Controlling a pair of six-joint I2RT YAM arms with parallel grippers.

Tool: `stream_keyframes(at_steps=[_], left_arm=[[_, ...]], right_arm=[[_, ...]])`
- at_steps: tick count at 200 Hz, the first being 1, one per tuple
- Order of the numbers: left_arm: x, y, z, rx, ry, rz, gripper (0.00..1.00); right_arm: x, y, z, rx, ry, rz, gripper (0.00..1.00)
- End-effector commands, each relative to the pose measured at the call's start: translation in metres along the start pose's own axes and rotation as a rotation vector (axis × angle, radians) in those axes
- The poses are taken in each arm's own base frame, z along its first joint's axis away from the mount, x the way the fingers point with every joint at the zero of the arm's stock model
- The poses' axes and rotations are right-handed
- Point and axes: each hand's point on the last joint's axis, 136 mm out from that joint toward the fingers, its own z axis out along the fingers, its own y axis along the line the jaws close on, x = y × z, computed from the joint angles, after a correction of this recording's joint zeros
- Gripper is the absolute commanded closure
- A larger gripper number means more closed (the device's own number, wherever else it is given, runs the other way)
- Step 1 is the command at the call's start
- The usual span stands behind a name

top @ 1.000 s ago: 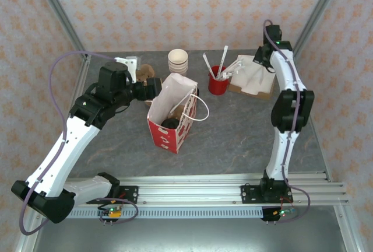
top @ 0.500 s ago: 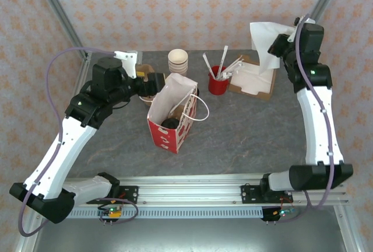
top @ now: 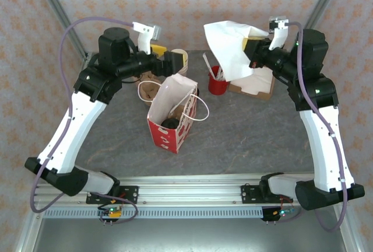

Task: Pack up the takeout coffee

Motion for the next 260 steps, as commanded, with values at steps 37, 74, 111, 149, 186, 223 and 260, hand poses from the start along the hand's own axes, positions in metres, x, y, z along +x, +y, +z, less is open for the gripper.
stream_keyframes(at_steps=[37,74,111,149,186,223,260], left_arm=[[-0.027,-0.026,0.013,0.119,0.036,0.077,0.0],[-0.027,-0.026,0.046,0.182,0.1,0.106,0.0],[-0.015,-0.04,0.088,0.333,0.182,0.056,0.0],[0.006,-0.043,0.112,0.402,0.267,-0.037,0.04],[0.016,-0.048,0.113,0.44,0.315,-0.087,0.37],[0.012,-0.047,0.104,0.404,0.292,-0.052,0.62],[0.008,-0.047,0.089,0.364,0.274,-0.006,0.86]], right_arm=[[-0.002,0.038,-0.011,-0.182,0.009,-0.091,1.0],[0.0,0.043,-0.011,-0.222,0.017,-0.094,1.0],[0.005,0.043,-0.01,-0.231,0.028,-0.094,1.0],[0.008,0.038,-0.008,-0.21,0.031,-0.098,1.0],[0.018,0.023,0.0,-0.149,0.048,-0.09,1.0],[0.027,0.012,0.004,-0.1,0.067,-0.076,1.0],[0.033,-0.002,0.004,-0.024,0.074,-0.059,1.0]])
